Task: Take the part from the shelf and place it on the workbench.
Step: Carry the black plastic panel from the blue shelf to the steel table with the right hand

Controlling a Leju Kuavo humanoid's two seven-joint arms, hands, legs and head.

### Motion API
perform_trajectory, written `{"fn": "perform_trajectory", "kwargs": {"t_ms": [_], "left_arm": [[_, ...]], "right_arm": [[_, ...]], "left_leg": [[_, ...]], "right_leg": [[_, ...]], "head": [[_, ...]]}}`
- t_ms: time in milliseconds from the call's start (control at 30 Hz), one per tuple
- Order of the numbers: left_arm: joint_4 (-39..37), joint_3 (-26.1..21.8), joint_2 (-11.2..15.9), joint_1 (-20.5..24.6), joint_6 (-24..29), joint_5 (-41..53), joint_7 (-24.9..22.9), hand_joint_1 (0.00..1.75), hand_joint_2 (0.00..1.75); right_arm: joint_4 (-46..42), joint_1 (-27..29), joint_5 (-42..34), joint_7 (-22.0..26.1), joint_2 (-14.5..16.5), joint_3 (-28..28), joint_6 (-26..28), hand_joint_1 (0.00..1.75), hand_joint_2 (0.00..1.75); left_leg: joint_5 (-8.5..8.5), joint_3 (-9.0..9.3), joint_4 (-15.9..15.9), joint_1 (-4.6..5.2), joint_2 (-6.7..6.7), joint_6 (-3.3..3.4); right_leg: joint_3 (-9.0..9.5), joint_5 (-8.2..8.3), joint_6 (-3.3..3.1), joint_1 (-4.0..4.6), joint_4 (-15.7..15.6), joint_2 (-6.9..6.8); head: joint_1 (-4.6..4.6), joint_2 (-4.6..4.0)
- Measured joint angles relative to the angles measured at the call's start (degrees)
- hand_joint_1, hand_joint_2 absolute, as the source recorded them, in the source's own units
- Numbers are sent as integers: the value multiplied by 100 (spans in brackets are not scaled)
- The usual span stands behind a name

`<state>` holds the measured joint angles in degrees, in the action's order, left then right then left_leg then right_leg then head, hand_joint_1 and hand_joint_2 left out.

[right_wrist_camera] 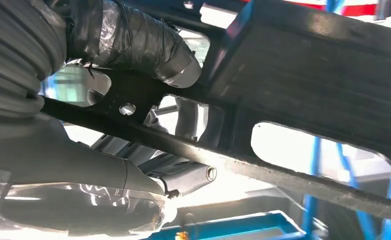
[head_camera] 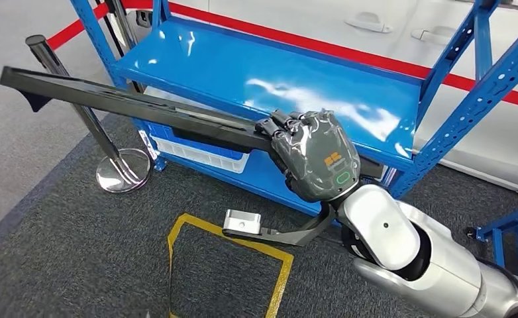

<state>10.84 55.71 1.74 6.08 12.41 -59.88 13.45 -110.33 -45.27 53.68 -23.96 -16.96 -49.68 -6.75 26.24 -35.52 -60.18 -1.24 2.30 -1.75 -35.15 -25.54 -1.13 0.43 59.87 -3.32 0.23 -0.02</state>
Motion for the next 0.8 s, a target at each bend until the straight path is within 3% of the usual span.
{"fn": "perform_trajectory", "kwargs": {"t_ms": [67,133,233,267,300,333,367,433,500,533,567,633,667,733,767,800], "left_arm": [[-1,1,1,-2,0,1,1,0,0],[-2,2,3,-6,0,1,1,0,0],[-2,2,6,-1,-4,9,1,0,0],[-2,2,6,-3,-5,15,1,0,0],[-2,2,6,-6,-7,20,-1,0,0],[-2,2,5,-8,-7,25,-3,0,0],[-2,2,5,-9,-7,28,-5,0,0],[-2,2,4,-1,-7,30,-8,0,0],[-2,2,8,3,-7,33,-8,0,0],[-3,2,18,-7,-7,33,-8,0,0],[-3,2,29,-19,-7,34,-7,0,0],[-5,2,49,-35,-7,40,-5,0,0],[-5,2,54,-32,-7,44,-3,0,0],[-6,3,55,-21,-8,50,1,0,0],[-6,3,56,-19,-10,55,-1,0,0],[-6,4,58,-19,-13,58,-3,0,0]], "right_arm": [[0,-2,0,-1,-1,0,0,175,175],[0,-7,1,-5,-1,0,0,175,175],[1,-3,2,-11,-2,0,-9,175,175],[2,5,2,-13,-2,0,-14,175,175],[2,12,2,-16,-2,0,-17,175,175],[2,15,2,-19,-2,0,-17,175,175],[2,11,3,-23,-2,0,-17,175,175],[2,-1,4,-28,-2,0,-15,175,175],[2,-7,8,-27,-2,0,-15,175,175],[3,-9,10,-26,-2,0,-15,175,175],[3,-10,13,-27,-1,0,-16,175,175],[4,-22,19,-28,3,0,-17,175,175],[4,-23,21,-28,5,0,-19,175,175],[8,-9,21,-27,7,0,-24,175,175],[10,6,20,-25,7,0,-29,175,175],[13,20,18,-22,7,0,-34,175,175]], "left_leg": [[-34,-27,6,-10,-105,113],[-89,-42,40,-29,-184,204],[-161,-112,60,-37,-310,270],[-180,-138,59,-37,-367,266],[-197,-157,59,-37,-429,255],[-214,-168,58,-37,-496,241],[-229,-177,58,-41,-563,225],[-268,-206,58,-46,-679,168],[-330,-251,82,-71,-787,80],[-366,-266,110,-80,-847,30],[-370,-286,116,-86,-829,-5],[-193,-404,-102,-62,-613,-44],[-8,-530,-391,-59,-457,-47],[331,-813,-1084,-55,-320,-75],[391,-877,-1293,-56,-298,-91],[344,-831,-1288,-55,-279,-103]], "right_leg": [[-4,-27,36,-5,36,-55],[-83,-243,87,-36,265,56],[-463,-825,140,-72,1228,268],[-536,-895,141,-78,1444,286],[-512,-848,132,-82,1459,299],[-378,-699,111,-85,1251,328],[-170,-505,78,-86,885,410],[181,-270,18,-89,217,648],[263,-250,-4,-67,7,735],[262,-223,-14,-60,-27,676],[271,-190,-30,-65,-67,606],[287,-117,-81,-86,-161,466],[279,-93,-100,-83,-187,395],[238,-79,-122,-56,-182,250],[218,-79,-123,-46,-169,175],[203,-84,-121,-40,-150,103]], "head": [[3,-1],[5,-1],[8,-1],[8,-1],[8,-1],[8,-1],[9,-1],[6,-1],[11,-1],[18,-1],[16,-1],[-6,-1],[-17,-1],[-25,-1],[-25,-1],[-25,-1]]}}
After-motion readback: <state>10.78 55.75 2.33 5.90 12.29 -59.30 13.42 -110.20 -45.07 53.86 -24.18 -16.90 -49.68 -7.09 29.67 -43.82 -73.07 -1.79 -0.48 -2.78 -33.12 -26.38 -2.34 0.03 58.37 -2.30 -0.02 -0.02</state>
